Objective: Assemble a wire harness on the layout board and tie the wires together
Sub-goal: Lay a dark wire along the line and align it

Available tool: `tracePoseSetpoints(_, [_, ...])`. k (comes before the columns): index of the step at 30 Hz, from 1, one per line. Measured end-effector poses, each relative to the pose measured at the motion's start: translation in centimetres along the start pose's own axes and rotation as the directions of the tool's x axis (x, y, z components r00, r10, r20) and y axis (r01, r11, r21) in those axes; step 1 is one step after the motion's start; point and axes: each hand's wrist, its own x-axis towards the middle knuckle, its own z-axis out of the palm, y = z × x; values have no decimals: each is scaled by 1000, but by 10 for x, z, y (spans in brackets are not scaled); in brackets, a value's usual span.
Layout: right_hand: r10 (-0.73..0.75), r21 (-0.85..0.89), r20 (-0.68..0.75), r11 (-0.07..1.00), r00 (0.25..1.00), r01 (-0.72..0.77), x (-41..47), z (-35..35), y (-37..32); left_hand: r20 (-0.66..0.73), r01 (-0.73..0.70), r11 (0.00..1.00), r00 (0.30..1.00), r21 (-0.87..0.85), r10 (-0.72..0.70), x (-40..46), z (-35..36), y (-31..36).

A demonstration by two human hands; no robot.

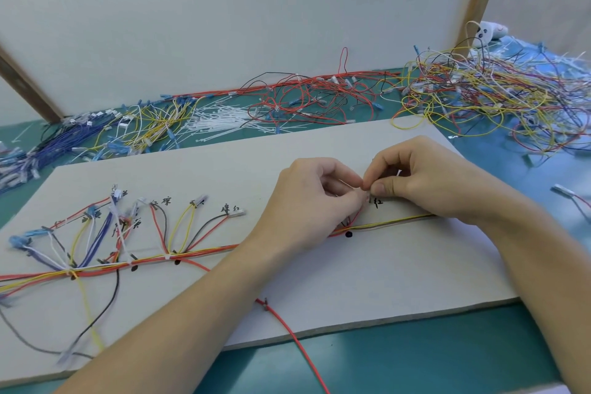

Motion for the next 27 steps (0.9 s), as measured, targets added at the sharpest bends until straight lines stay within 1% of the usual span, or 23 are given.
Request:
tracePoseSetpoints(5, [-15,-6,-9,1000,1000,15,-2,1,0,11,-63,996,998,57,62,-5,2,1])
tracePoseSetpoints(9, [-87,-6,-39,996,995,87,-3,0,-1,-6,-80,995,997,63,81,-6,3,1])
tracePoseSetpoints(12, [-115,-14,-35,993,993,114,-3,0,-2,-15,-90,990,996,110,92,-6,2,0])
tracePoseSetpoints(15, [-101,-7,-23,995,995,101,-3,-1,-2,17,-140,977,990,162,139,-6,0,-1])
tracePoseSetpoints(17, [-99,11,-19,995,995,99,-5,-2,-3,46,-158,974,987,162,153,-7,-3,0])
tracePoseSetpoints(20, [-114,72,27,991,993,111,-7,-5,-3,59,-163,979,986,123,157,-9,-5,0])
tracePoseSetpoints(23, [-158,164,163,978,974,131,-10,-7,-4,17,-187,976,982,115,186,-13,-3,3])
tracePoseSetpoints(24, [-168,165,174,976,970,139,-9,-7,-1,6,-188,975,982,121,189,-14,-3,5])
tracePoseSetpoints(27, [-143,163,141,979,980,120,-5,-9,7,5,-175,977,985,119,175,-15,-5,8])
